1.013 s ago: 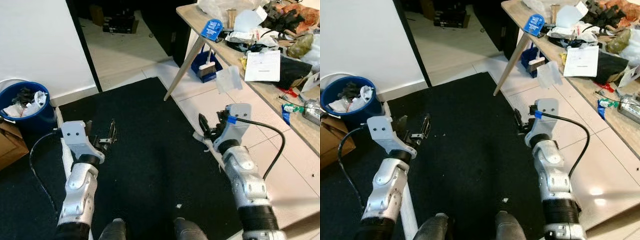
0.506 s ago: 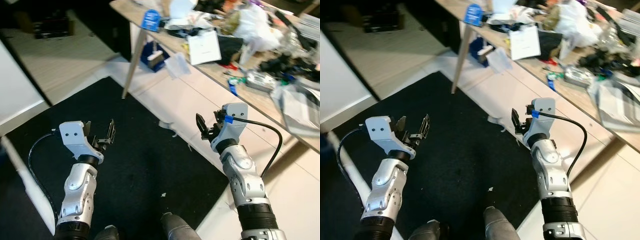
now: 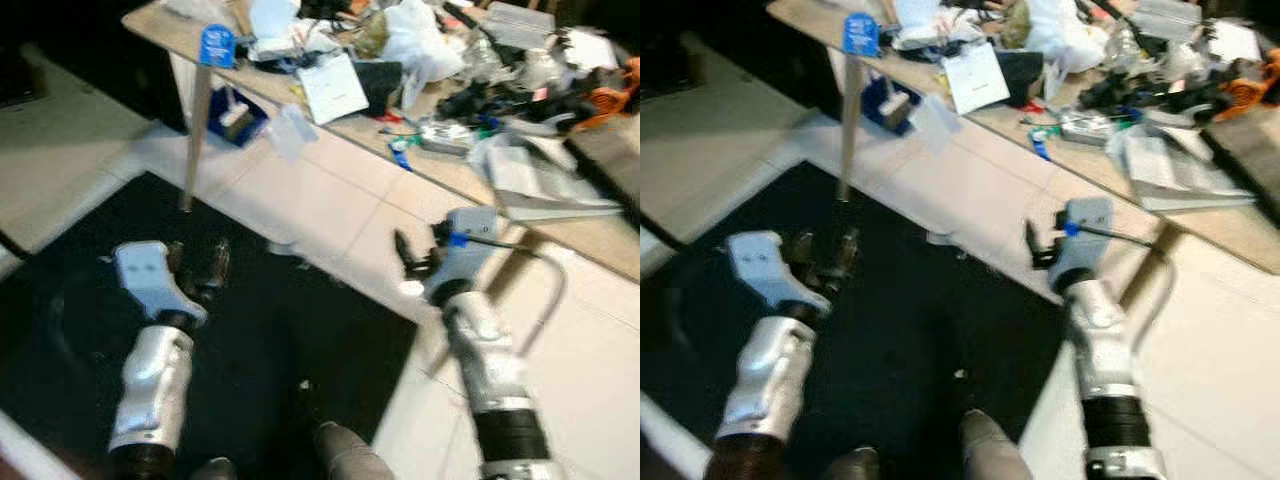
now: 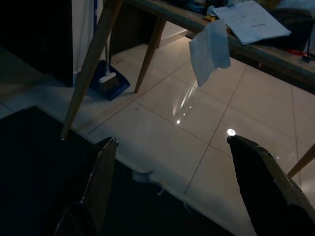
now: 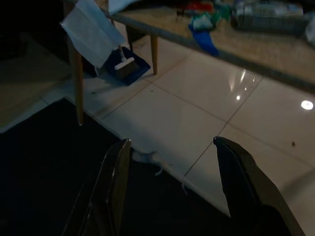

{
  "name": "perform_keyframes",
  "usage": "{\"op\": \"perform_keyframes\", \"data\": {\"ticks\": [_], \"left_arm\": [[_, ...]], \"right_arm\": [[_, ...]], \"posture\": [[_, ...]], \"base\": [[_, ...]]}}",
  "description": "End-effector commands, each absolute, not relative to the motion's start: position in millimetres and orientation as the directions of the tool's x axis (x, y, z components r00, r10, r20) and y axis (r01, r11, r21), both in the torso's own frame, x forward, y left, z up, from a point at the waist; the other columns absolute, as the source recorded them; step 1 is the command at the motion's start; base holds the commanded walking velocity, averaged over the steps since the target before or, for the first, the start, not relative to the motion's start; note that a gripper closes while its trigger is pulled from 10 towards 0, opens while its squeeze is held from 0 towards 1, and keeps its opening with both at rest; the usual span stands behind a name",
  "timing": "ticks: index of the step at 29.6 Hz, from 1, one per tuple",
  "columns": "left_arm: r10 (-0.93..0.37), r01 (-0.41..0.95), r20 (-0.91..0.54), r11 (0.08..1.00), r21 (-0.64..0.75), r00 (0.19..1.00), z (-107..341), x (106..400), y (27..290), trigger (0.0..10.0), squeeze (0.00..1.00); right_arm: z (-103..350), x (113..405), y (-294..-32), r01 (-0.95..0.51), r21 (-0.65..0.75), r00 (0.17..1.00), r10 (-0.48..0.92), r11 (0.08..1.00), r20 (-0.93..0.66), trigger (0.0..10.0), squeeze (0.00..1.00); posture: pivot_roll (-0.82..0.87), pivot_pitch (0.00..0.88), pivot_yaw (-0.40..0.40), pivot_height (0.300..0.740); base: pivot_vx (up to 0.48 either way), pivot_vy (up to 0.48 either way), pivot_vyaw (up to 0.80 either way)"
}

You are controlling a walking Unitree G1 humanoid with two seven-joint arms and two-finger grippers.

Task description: Picking trash to rubbish bin

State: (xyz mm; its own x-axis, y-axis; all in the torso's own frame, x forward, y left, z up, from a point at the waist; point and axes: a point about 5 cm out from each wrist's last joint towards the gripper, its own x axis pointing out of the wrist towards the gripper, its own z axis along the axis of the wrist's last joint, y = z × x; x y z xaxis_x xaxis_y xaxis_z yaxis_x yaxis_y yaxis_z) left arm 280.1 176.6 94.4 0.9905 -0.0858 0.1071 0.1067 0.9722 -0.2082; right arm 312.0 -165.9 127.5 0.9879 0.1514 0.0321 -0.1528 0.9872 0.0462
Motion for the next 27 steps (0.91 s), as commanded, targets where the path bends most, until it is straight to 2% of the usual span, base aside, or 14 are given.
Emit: {"op": "perform_keyframes", "data": {"ticks": [1, 22, 27], "left_arm": [[-0.088, 0.104, 0.081, 0.970, -0.218, 0.993, 87.7, 277.0, 175.5, 10.0, 0.00], [-0.090, 0.104, 0.076, 0.972, -0.210, 0.993, 86.1, 276.5, 175.8, 10.0, 0.00], [-0.088, 0.102, 0.076, 0.973, -0.209, 0.993, 86.2, 276.7, 175.5, 10.0, 0.00]], "right_arm": [[121.6, 309.1, -169.2, -0.141, 0.042, 0.990, 0.141, 0.989, 0.004, 10.0, 0.00], [121.1, 308.8, -169.8, -0.143, 0.032, 0.990, 0.142, 0.989, 0.012, 10.0, 0.00], [127.2, 312.3, -169.3, -0.165, -0.032, 0.985, 0.166, 0.986, 0.039, 10.0, 0.00]], "posture": [[0.01, 0.156, 0.002, 0.740], [0.01, 0.138, -0.001, 0.740], [0.01, 0.142, -0.004, 0.740]], "base": [[0.000, 0.000, -0.76], [0.000, 0.000, -0.76], [0.000, 0.000, 0.00]]}}
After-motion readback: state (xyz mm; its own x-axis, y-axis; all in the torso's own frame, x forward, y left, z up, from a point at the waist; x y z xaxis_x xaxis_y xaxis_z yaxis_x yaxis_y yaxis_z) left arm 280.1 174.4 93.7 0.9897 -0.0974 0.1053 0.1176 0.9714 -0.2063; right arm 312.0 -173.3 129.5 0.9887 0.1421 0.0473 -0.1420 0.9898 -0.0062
